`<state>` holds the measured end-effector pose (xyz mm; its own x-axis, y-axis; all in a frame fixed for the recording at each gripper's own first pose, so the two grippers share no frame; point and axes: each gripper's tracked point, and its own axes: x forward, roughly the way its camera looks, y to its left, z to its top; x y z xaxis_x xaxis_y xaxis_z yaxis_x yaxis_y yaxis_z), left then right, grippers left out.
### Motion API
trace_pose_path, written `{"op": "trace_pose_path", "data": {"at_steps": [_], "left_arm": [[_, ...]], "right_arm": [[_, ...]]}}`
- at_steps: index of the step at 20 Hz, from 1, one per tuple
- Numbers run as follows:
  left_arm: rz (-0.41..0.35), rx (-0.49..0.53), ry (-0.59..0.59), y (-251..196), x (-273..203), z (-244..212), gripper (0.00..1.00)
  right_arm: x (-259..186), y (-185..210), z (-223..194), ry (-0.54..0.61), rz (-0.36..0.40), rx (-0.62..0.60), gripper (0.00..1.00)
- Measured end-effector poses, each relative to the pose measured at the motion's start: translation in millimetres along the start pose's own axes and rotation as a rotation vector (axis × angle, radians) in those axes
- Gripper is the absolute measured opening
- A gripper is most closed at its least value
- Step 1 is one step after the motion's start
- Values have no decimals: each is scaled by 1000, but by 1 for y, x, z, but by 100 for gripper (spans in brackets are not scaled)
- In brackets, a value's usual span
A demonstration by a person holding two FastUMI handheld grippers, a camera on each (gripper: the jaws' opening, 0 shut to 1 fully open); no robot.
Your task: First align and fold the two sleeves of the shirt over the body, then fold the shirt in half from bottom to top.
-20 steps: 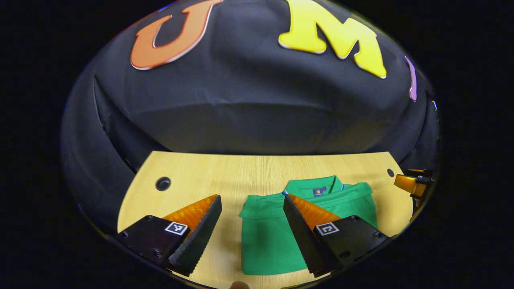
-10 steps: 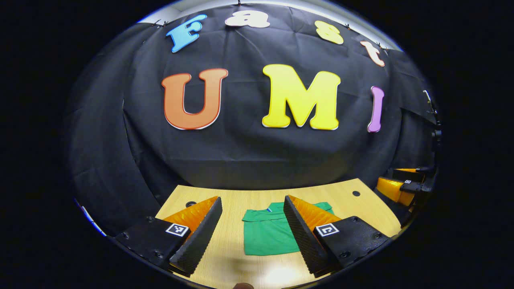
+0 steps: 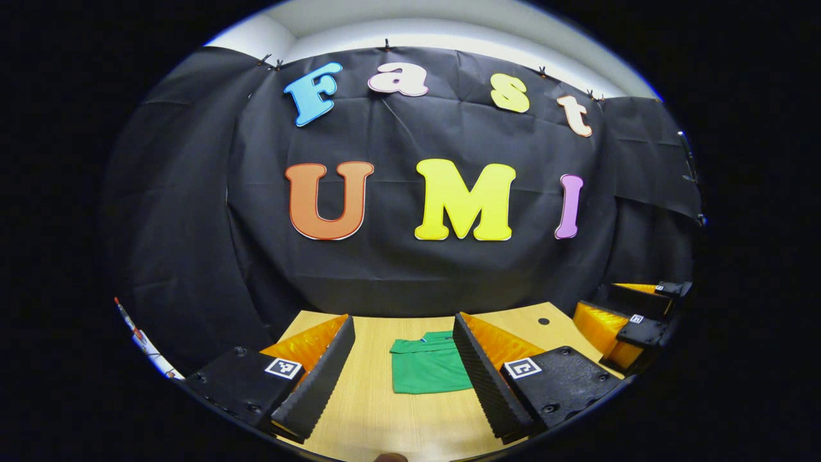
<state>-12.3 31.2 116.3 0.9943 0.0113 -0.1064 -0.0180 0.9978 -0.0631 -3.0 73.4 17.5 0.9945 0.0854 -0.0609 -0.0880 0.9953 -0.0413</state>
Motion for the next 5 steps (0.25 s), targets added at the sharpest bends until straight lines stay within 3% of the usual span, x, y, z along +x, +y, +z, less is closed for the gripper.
{"op": "trace_pose_path", "data": {"at_steps": [1, 2, 3, 4, 5], "left_arm": [[-6, 5, -16, 0, -5, 1, 99], [-6, 10, -22, 0, -12, 1, 99], [-18, 14, -24, -2, -15, -1, 89], [-28, 13, -20, -5, -18, -4, 99], [-37, 13, -25, -8, -18, -6, 99]], "right_arm": [[-5, 4, 2, -12, 1, -5, 94], [-9, 11, 0, -14, 5, 4, 94], [-10, 17, -1, -7, 8, 17, 97], [-13, 20, -2, -6, 15, 26, 94], [-15, 26, -1, -7, 26, 20, 94]]}}
